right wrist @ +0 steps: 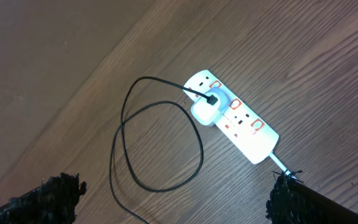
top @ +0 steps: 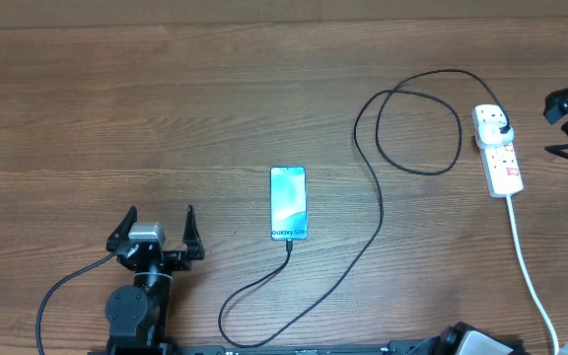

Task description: Plug charger to phone and switch on socket

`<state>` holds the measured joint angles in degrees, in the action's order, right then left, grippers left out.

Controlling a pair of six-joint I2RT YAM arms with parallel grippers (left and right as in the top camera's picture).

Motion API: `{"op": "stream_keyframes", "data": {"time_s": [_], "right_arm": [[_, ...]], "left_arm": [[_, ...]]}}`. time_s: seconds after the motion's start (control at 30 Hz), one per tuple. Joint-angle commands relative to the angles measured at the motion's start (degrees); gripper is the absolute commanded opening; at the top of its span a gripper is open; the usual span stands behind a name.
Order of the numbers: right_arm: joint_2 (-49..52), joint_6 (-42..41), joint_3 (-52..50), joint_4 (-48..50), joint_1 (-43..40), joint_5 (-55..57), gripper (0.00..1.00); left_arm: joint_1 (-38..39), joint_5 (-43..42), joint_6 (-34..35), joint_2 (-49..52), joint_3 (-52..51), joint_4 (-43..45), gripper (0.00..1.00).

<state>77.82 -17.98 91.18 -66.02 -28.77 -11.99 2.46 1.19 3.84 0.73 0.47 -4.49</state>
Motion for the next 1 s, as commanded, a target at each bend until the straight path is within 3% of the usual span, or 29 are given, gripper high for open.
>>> {"op": "stream_keyframes", "data": {"time_s": [0.0,0.2,0.47,0.97], "right_arm": [[0.2,0.0,1.1,0.2,0.2,0.4,1.00],[-1.7,0.1,1.0,2.4,0.5,3.0,1.00],[-6.9,0.0,-4.4,14.3,6.7,3.0,1.00],[-24.6,0.0,-36.4,51.5,19.9,4.5,1.00]], "left_arm": [[-0.6,-0.6,-0.6,-0.5,-0.2,0.0,1.00],[-0.6,-0.6,-0.6,-0.5,-0.2,0.0,0.99],[-0.6,-0.6,-0.6,-0.5,-0.2,0.0,0.99],[-0.6,-0.6,-0.6,-0.5,-0.2,0.0,1.00]]}}
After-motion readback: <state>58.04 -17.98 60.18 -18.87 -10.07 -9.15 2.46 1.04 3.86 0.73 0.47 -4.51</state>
